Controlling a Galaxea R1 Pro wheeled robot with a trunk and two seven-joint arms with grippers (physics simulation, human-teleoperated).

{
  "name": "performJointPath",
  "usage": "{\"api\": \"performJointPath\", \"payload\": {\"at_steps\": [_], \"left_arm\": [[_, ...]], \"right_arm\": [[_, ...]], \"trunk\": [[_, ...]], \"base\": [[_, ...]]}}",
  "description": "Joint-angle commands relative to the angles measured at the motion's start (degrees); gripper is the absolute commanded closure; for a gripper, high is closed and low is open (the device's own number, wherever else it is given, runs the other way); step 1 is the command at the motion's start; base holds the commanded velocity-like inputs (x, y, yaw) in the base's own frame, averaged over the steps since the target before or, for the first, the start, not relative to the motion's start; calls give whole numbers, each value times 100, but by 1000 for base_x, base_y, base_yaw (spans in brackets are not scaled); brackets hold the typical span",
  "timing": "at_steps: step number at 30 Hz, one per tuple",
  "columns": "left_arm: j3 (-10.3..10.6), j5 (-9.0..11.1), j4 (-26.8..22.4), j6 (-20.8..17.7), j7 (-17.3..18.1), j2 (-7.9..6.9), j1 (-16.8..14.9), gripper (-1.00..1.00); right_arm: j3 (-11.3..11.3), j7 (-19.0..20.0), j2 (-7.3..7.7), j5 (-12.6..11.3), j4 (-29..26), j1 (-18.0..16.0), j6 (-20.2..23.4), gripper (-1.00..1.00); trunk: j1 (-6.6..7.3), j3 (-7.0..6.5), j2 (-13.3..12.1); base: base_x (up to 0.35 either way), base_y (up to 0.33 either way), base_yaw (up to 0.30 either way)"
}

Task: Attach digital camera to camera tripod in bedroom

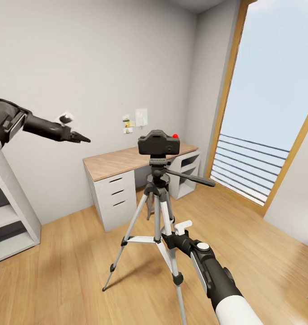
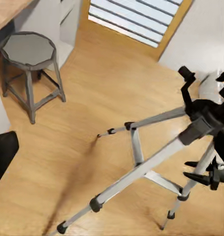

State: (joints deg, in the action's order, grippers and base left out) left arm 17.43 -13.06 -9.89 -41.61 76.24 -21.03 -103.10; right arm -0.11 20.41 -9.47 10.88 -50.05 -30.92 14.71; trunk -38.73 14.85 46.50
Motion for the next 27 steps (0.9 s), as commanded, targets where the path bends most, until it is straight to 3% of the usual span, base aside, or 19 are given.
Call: {"api": "performJointPath", "payload": {"at_steps": [1,3,4,8,11,12,13,17,18,21,22,27], "left_arm": [[-55,-49,151,-63,-127,-25,85,-100],[-55,-49,430,-65,-476,-56,252,-100],[-55,-47,626,-64,-844,-65,416,-100],[-57,-18,832,-42,-1560,-67,890,-100],[-70,86,925,-18,-2223,-64,1650,-100],[-82,405,960,69,-2617,-49,2394,-100],[-87,884,972,266,-2854,-37,3050,-100],[-89,1489,977,558,-3130,-46,3766,-100],[-89,1801,978,716,-3286,-57,4127,-100],[-90,2260,979,998,-3519,-65,4681,-100],[-90,2550,979,1223,-3690,-59,5051,-100],[-90,3361,980,2001,-4430,20,6099,-100]], "right_arm": [[-7,-43,-3,247,-15,-2,6,100],[-7,-42,-3,247,-16,-2,6,100],[-7,-40,-3,247,-15,-2,6,100],[-7,-40,-3,248,-18,-2,6,100],[-7,-40,-3,248,-18,-2,6,100],[-7,-39,-3,245,-20,-2,6,100],[-5,-41,-3,237,-19,-2,6,100],[-6,-38,-3,233,-21,-2,6,100],[-6,-40,-3,232,-22,-2,6,100],[-6,-38,-3,231,-20,-2,6,100],[-6,-38,-3,229,-21,-2,6,100],[-7,-37,-3,215,-19,-2,6,100]], "trunk": [[-1,8,8],[-1,8,8],[-1,8,8],[-1,8,8],[-1,8,8],[-1,8,8],[-1,8,8],[-1,8,8],[-1,8,8],[-1,8,8],[-1,8,8],[-1,8,8]], "base": [[0,0,0],[0,0,0],[0,0,0],[0,0,0],[0,0,0],[0,0,0],[0,0,0],[0,0,0],[0,0,0],[0,0,0],[0,0,0],[0,0,0]]}}
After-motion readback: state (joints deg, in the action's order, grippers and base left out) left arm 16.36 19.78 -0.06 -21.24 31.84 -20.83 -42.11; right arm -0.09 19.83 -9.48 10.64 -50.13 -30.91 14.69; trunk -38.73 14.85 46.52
